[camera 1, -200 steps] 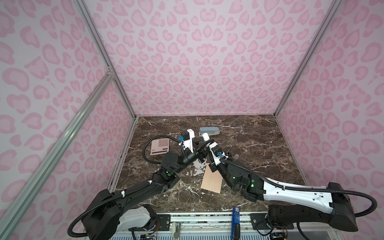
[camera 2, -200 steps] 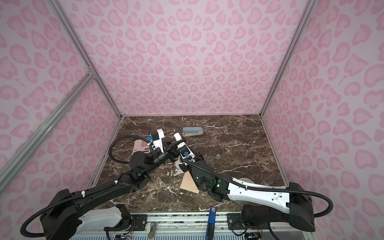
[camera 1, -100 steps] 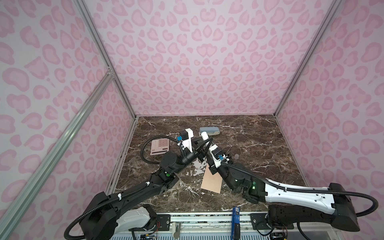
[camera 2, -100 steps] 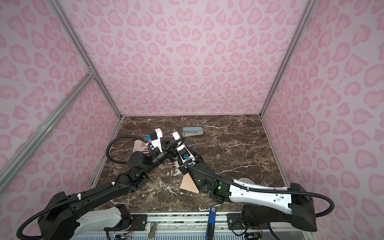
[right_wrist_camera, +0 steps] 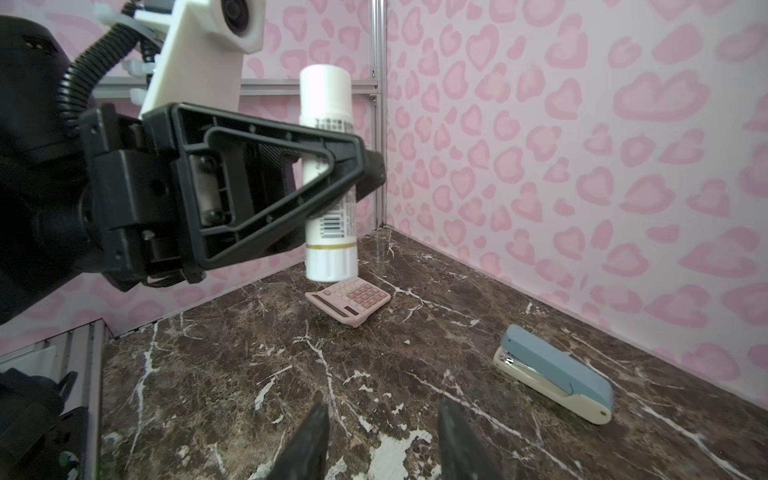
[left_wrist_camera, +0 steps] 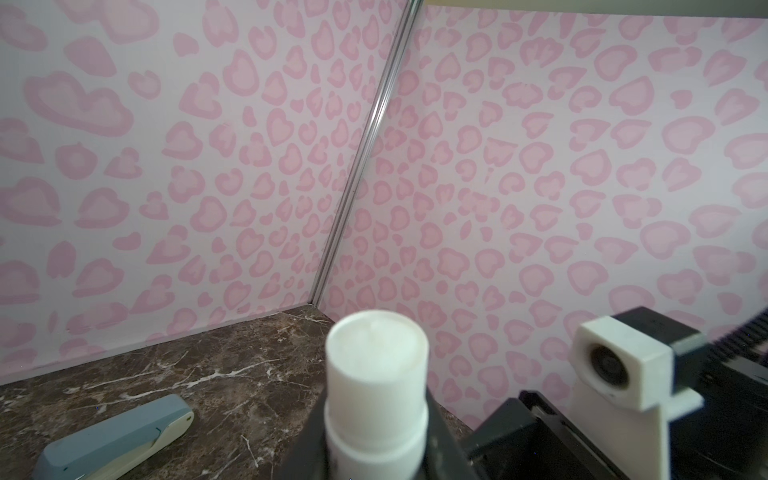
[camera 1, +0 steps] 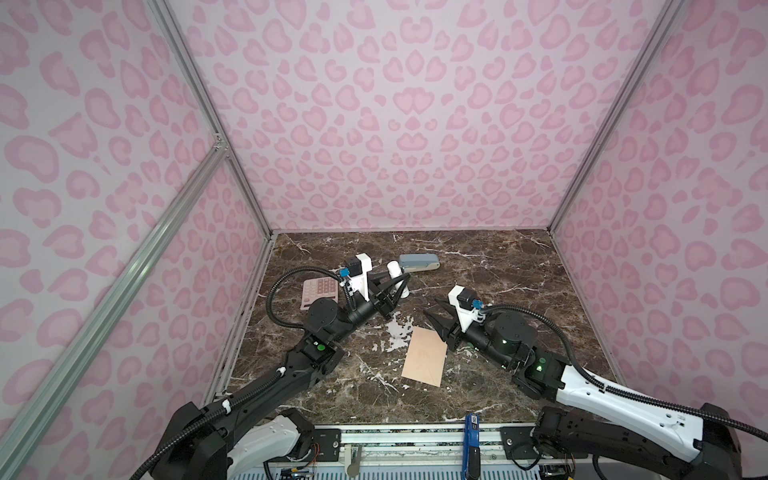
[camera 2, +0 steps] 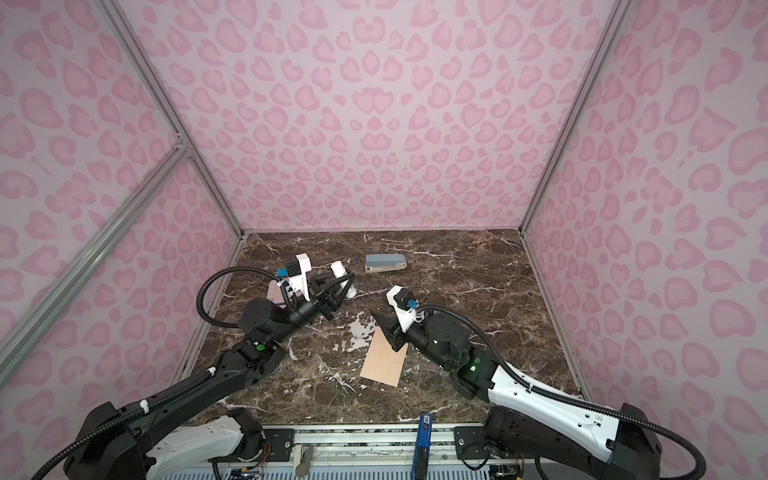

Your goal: Place the letter into the envelope and seal it

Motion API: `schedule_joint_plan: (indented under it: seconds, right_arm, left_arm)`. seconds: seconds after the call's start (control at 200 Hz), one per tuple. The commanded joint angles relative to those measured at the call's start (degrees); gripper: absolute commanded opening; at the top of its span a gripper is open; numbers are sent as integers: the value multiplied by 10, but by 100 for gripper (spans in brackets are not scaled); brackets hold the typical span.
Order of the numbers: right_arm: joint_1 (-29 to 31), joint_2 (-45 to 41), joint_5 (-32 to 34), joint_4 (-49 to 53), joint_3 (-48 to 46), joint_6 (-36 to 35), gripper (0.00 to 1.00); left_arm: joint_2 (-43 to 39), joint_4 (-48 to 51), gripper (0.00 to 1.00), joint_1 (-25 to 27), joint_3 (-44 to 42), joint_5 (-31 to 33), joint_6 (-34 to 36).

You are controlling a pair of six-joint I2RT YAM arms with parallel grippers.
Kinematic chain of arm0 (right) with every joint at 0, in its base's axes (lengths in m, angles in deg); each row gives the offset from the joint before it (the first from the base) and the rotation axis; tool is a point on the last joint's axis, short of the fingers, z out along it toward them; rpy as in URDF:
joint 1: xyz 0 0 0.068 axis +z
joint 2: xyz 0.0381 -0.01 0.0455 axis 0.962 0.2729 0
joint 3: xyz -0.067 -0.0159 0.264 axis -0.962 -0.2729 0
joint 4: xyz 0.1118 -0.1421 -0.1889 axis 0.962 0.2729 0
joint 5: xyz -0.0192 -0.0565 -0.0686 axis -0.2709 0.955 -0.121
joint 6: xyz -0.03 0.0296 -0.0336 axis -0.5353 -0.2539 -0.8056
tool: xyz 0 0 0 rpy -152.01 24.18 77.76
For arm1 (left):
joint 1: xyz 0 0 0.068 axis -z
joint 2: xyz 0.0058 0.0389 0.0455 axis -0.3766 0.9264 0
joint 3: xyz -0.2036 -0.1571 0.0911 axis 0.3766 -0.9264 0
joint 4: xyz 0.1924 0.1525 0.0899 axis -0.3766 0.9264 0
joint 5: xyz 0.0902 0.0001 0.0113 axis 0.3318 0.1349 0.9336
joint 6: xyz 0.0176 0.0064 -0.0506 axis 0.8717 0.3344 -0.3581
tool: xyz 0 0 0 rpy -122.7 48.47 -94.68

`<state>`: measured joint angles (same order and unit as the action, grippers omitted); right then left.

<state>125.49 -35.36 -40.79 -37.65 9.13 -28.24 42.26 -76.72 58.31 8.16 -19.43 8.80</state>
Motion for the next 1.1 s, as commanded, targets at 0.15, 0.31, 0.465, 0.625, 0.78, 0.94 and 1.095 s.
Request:
schedule_joint_plan:
  seconds: [0.15,0.31,0.465,0.625,0.78,0.94,1.095]
  right_arm:
    - [-44,9,-201,-72,-12,87,45]
    - [-50,29,-228,-124,-15,124,46]
    - [-52,49,-248,-149,-6,138,47]
    - [-52,67,-270,-153,12,137,47]
    - [-51,72,-278,-136,28,124,44]
    - [-50,81,-288,-135,32,122,39]
    - [-48,85,-287,-131,33,119,37]
  left_arm:
    - [31,-81,4,-23,12,-205,-63]
    - [42,-106,4,-22,12,-225,-76]
    - [52,-125,4,-22,10,-233,-89]
    - [62,-141,4,-20,9,-235,-98]
    - [69,-144,4,-16,14,-236,-100]
    - [74,-147,4,-13,17,-236,-100]
    - [78,-150,4,-11,19,-236,-101]
